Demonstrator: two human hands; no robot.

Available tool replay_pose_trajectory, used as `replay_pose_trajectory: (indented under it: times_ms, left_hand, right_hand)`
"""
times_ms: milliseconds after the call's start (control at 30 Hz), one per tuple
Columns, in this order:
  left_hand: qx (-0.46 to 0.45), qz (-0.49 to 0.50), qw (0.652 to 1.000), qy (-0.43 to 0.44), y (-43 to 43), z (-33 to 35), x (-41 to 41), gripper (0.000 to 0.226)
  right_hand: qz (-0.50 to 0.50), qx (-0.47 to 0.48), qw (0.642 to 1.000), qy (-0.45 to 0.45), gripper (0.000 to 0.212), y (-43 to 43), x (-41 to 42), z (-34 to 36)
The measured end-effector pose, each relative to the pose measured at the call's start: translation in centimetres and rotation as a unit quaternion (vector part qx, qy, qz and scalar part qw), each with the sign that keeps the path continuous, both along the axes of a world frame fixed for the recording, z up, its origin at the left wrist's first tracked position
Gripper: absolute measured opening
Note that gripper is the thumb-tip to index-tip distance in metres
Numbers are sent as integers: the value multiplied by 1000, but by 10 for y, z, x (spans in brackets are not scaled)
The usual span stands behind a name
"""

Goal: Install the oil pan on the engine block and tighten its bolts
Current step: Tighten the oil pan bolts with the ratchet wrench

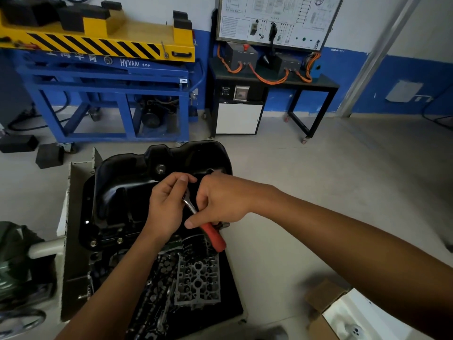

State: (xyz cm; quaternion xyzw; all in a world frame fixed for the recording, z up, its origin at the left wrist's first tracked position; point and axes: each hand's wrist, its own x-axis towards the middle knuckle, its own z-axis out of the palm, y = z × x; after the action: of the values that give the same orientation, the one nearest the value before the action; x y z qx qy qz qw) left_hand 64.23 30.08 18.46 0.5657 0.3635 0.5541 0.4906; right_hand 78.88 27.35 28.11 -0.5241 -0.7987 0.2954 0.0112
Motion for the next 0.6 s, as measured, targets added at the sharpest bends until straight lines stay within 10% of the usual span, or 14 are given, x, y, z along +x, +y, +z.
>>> replay_pose_trajectory:
  times_ms: [600]
  left_hand:
    - [-49, -105, 993, 14, -5, 5, 0, 30]
  right_hand:
    - [15, 243, 946, -215, 41, 23, 2, 15]
